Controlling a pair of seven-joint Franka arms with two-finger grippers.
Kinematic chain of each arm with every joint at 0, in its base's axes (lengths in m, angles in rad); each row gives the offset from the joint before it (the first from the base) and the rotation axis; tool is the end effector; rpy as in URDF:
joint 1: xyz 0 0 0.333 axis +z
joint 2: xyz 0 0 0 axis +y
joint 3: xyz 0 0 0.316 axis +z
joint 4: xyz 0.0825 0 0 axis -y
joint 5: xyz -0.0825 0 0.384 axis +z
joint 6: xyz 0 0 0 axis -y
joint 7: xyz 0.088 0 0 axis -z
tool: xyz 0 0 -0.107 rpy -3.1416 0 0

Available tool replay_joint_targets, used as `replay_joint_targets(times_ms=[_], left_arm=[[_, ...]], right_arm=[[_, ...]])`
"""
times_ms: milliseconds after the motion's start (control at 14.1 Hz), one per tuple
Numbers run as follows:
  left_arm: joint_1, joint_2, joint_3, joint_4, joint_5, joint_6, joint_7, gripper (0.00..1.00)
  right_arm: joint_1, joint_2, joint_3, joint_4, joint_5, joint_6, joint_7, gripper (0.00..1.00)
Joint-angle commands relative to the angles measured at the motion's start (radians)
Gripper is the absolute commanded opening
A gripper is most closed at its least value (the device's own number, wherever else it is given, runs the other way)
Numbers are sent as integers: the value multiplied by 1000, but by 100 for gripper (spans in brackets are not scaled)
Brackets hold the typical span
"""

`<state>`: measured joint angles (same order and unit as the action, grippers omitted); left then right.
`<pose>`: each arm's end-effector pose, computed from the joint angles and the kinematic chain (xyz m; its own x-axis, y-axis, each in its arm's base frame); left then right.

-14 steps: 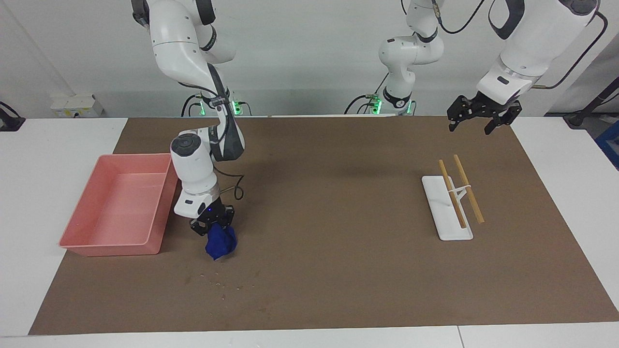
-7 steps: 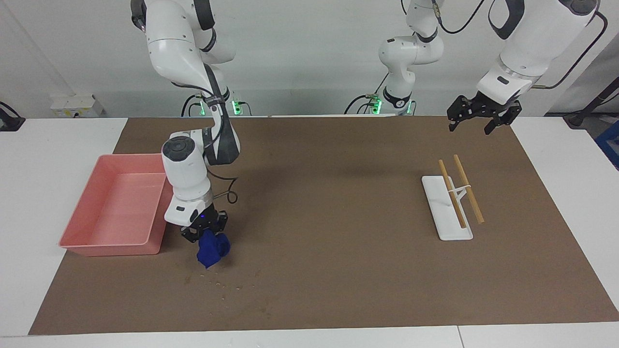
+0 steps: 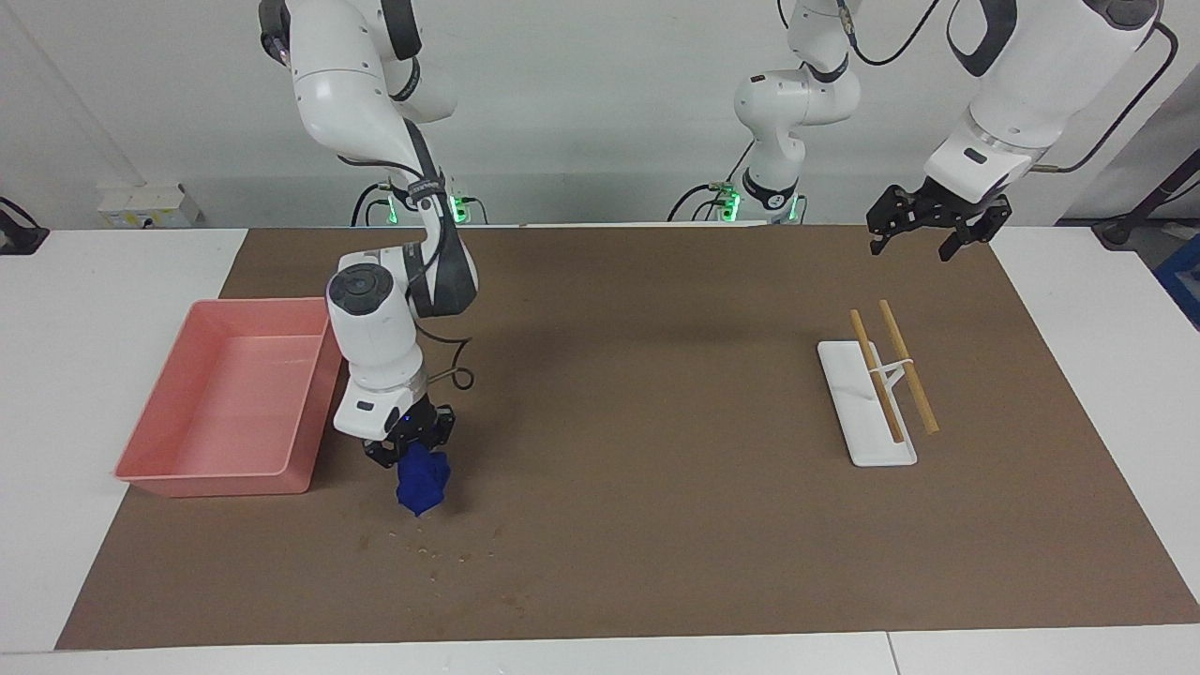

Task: Wipe water with towel using both arms
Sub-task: 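Carry the cloth with the right gripper over the pink bin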

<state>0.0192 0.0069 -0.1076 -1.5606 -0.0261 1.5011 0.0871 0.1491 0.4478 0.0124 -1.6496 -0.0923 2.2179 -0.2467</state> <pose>0.5467 -0.0512 0.6196 0.9823 -0.1762 -0.0637 -0.1744 -0.9841 0.0325 0.6766 0.1062 0.3649 0.8906 0.4444 0.0966 0.4354 -0.8946 0.1010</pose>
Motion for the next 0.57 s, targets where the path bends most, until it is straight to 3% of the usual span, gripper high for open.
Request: replay_joint_targets(times_ms=[0, 285, 498], left_arm=[[8, -22, -6, -18, 14, -7, 8, 100], [8, -22, -6, -18, 14, -7, 8, 100], [8, -22, -6, -18, 14, -7, 8, 100]], right_arm=[[-20, -24, 6, 138, -7, -218, -43, 0], [-132, -161, -2, 142, -10, -435, -257, 0], [-291, -202, -2, 73, -9, -449, -521, 0]])
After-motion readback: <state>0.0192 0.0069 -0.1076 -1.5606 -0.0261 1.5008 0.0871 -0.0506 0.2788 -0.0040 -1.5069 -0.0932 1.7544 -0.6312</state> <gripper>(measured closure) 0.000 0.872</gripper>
